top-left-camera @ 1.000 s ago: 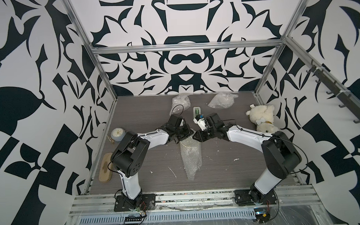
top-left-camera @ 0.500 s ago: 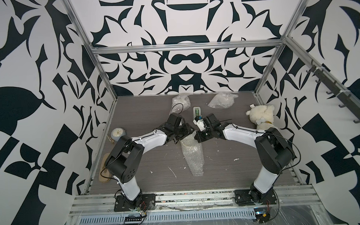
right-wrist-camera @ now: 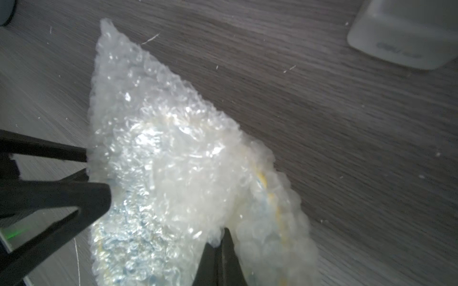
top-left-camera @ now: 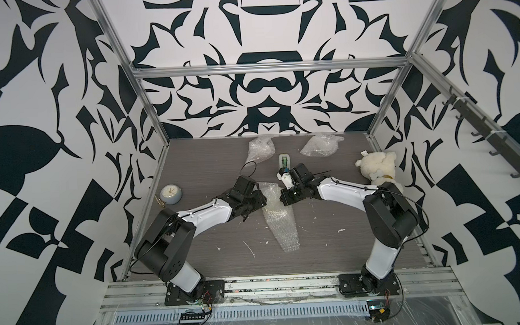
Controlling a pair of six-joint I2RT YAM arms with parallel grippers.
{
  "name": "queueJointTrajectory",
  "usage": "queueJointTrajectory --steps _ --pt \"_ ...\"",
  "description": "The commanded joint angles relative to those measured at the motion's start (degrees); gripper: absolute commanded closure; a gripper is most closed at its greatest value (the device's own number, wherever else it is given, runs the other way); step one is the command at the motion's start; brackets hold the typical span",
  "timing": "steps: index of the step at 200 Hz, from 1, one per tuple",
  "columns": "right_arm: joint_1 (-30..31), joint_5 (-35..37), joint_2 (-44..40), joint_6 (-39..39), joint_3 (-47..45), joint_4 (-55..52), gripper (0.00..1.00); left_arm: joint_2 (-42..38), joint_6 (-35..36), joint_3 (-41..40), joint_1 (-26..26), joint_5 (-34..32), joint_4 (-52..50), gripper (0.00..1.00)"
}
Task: Wrap bowls in bubble wrap
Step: Wrap the bowl in bubble wrap.
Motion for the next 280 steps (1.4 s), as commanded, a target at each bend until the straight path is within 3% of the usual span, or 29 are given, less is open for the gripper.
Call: queueJointTrajectory --steps 1,57,93,133,166,197,236,280 --pt "0.48 1.35 -0.17 -0.55 2.06 -1.62 0.99 2.67 0.32 1.03 0.02 -0.21 0.0 0.35" --pt "0.84 1.04 -1.27 -0.67 2.48 -2.31 0.96 9.3 1.33 4.42 0.02 0.87 0.03 0.37" --pt "0.65 -0.8 -3.67 -0.23 3.01 -4.26 0.78 10.26 1.01 2.95 0.02 1.04 0.33 0.38" --pt "0.46 0.11 -11.77 -0.8 0.39 -8.89 0.64 9.01 0.48 1.82 0.02 0.25 0.42 0.38" --pt "0.85 0.62 -19.72 -0.85 -2.59 -14.91 0.6 9.61 0.48 2.6 0.02 0.92 0.31 0.38" --pt "5.88 1.53 -25.8 1.85 -6.04 -18.53 0.58 9.2 0.61 2.96 0.02 0.87 0.09 0.38" --pt "11.78 3.96 -24.87 6.2 -11.84 -18.85 0.59 9.08 0.57 3.14 0.01 0.81 0.29 0.38" --pt "11.99 10.33 -18.04 7.69 -15.6 -12.88 0.57 8.7 0.57 2.46 0.0 0.81 0.44 0.38"
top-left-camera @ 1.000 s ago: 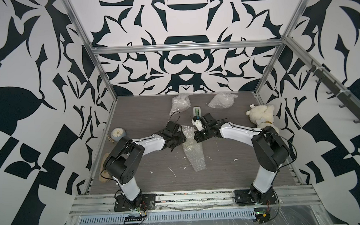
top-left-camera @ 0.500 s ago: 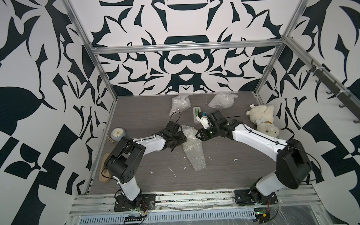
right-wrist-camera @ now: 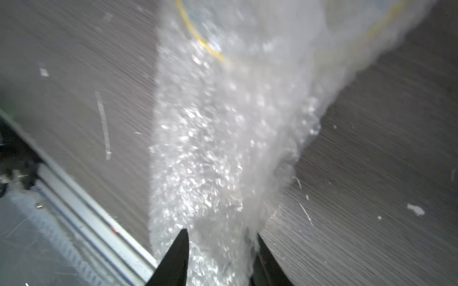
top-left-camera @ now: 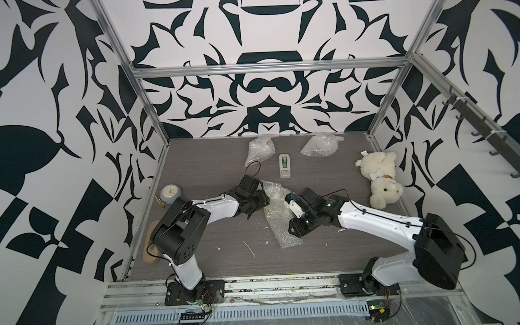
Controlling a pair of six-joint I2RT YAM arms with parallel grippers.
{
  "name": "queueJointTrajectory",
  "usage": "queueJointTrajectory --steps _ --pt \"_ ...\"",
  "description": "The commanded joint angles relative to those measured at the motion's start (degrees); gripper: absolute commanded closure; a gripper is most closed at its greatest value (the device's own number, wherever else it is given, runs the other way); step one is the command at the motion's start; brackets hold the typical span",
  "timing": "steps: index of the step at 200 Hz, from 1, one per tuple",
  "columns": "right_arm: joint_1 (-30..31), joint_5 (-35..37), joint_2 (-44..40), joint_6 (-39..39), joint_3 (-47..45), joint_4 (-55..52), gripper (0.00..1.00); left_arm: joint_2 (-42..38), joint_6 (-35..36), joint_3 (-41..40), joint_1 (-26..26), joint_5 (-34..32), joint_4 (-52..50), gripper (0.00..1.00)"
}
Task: Wrap bowls in bubble wrap
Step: Wrap the bowl in bubble wrap.
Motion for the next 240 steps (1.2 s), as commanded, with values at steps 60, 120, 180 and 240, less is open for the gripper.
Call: queueJointTrajectory --steps 60,120,180,240 --pt "-0.19 -0.62 6.27 3.2 -2.15 12.01 0.55 -0.41 0.31 -1.52 0.02 -0.59 -2.5 0.38" --pt "-0.69 -2.99 6.9 5.35 -5.2 16.79 0.87 -0.34 0.49 -1.52 -0.01 -0.64 -2.84 0.38" --pt "-4.4 -5.21 -0.11 3.43 -1.28 11.72 1.0 0.68 0.61 -1.44 0.01 -0.22 -2.49 0.38" --pt "-9.88 -9.08 -0.02 1.64 6.78 10.68 1.0 1.44 0.96 -1.48 -0.07 0.4 -1.27 0.4"
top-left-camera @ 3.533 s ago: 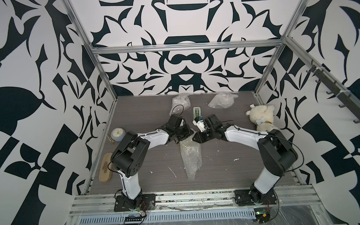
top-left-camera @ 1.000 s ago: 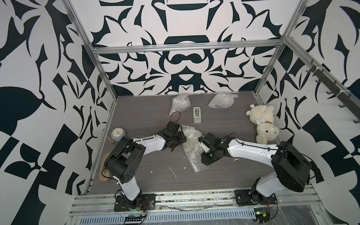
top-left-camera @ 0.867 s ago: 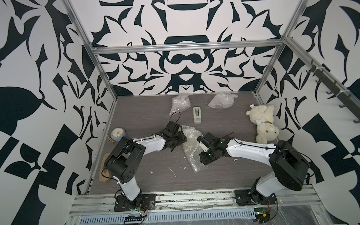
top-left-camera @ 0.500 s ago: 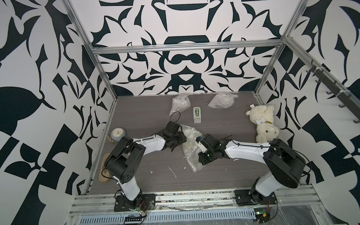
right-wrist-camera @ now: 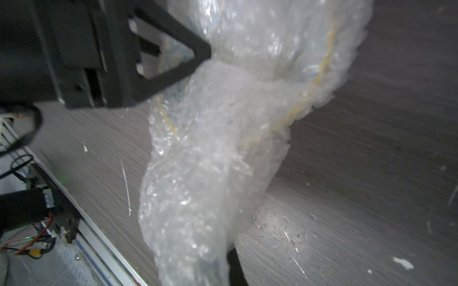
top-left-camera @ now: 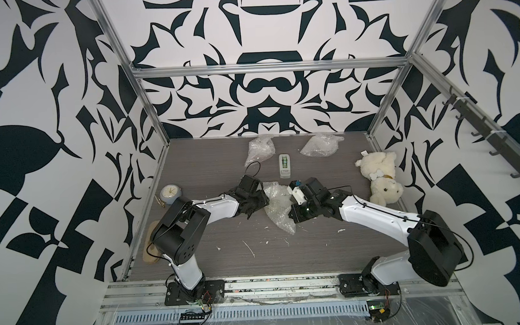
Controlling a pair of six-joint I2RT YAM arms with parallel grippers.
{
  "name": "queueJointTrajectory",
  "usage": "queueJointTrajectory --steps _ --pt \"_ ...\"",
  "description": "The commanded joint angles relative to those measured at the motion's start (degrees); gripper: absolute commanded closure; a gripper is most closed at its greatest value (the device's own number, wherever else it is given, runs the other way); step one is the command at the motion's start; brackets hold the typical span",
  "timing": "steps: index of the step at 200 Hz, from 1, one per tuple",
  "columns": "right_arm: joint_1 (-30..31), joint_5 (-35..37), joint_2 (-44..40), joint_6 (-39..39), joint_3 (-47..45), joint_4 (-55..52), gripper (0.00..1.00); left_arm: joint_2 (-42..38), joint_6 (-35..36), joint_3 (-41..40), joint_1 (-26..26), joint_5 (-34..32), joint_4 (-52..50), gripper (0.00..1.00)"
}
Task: Wrap bowls in bubble wrap
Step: Wrap the bowl in bubble wrap.
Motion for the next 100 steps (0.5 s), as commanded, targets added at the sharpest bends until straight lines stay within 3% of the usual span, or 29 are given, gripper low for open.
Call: queueJointTrajectory --steps 1,54,100 --pt "-1.49 -2.65 0.8 -1.58 4.88 0.03 1.0 1.47 0.94 -1.22 -0.07 0.38 -1.53 0.4" --pt "-2.14 -2.43 8.34 -3.79 12.91 -3.39 1.0 0.72 1.83 0.01 -1.22 0.02 -2.73 0.41" --pt "-3.78 -0.44 3.59 -5.28 9.26 -7.73 1.0 0.57 3.01 0.77 -2.17 -1.8 -3.23 0.48"
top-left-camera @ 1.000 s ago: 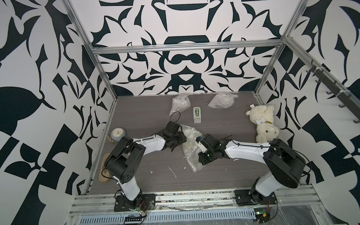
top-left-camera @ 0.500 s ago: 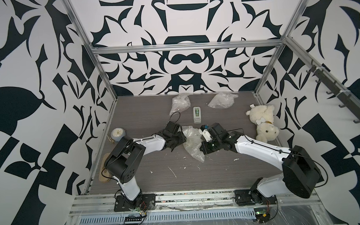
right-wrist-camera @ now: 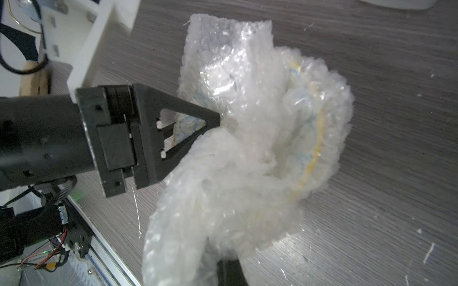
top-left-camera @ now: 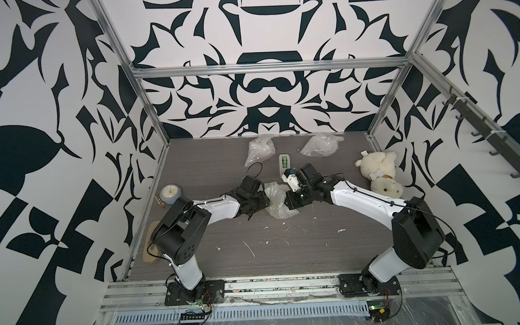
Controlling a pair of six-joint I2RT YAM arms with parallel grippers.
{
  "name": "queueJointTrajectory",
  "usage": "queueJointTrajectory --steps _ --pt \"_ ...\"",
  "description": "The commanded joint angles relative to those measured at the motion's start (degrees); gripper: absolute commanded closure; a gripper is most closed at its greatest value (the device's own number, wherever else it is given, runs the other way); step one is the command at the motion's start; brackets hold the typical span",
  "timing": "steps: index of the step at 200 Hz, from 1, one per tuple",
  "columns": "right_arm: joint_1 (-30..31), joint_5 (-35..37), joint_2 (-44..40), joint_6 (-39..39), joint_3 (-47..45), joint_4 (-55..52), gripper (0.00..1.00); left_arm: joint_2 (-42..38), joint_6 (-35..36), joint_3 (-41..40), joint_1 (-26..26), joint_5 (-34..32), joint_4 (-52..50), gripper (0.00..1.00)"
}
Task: Wrap bowls in bubble wrap
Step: Wrap the bowl in bubble wrap.
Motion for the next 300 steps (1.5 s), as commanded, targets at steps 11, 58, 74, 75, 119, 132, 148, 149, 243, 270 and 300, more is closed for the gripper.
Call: queueJointTrajectory --steps 11,58,74,75,119,132,148,149,243,270,300 --pt "-1.89 1.47 -5.19 -1.76 -0.69 -3.99 1.0 1.16 2.4 1.23 -1.43 -1.63 -3.58 0.52" --pt "-2.01 0.42 -2.32 -2.9 4.83 -6.93 1.0 2.1 4.21 3.05 -2.42 -2.47 -5.72 0.64" --pt "-2.02 0.4 -0.73 -3.35 6.69 -8.06 1.0 1.62 4.64 3.26 -2.52 -3.09 -6.06 0.67" --pt "-2.02 0.4 -0.64 -3.4 6.84 -8.19 1.0 1.59 4.65 3.28 -2.56 -3.09 -6.06 0.67" --pt "-1.97 -0.11 2.1 -4.58 12.09 -10.77 1.0 2.07 6.89 5.91 -4.29 -6.04 -9.82 0.71" --pt "-2.02 -0.31 2.89 -4.47 13.49 -10.56 1.0 2.6 7.77 6.95 -4.99 -6.88 -10.95 0.71" --pt "-2.02 -1.03 4.42 -3.85 14.86 -9.25 1.0 3.52 8.82 7.9 -5.73 -7.14 -11.59 0.71" --pt "-2.02 -1.02 4.53 -3.79 14.97 -9.13 1.0 3.55 8.85 8.01 -5.8 -7.18 -11.6 0.71" --pt "-2.0 -5.17 23.57 -2.87 27.21 -8.09 1.0 4.42 12.96 9.73 -9.37 -10.81 -14.14 0.7" --pt "-2.06 -1.1 25.18 -3.39 25.87 -10.15 1.0 1.78 14.18 9.24 -9.33 -13.29 -15.46 0.7" --pt "-2.07 2.21 24.81 -3.9 23.25 -12.21 1.0 -1.16 15.77 9.25 -9.2 -15.21 -15.74 0.69"
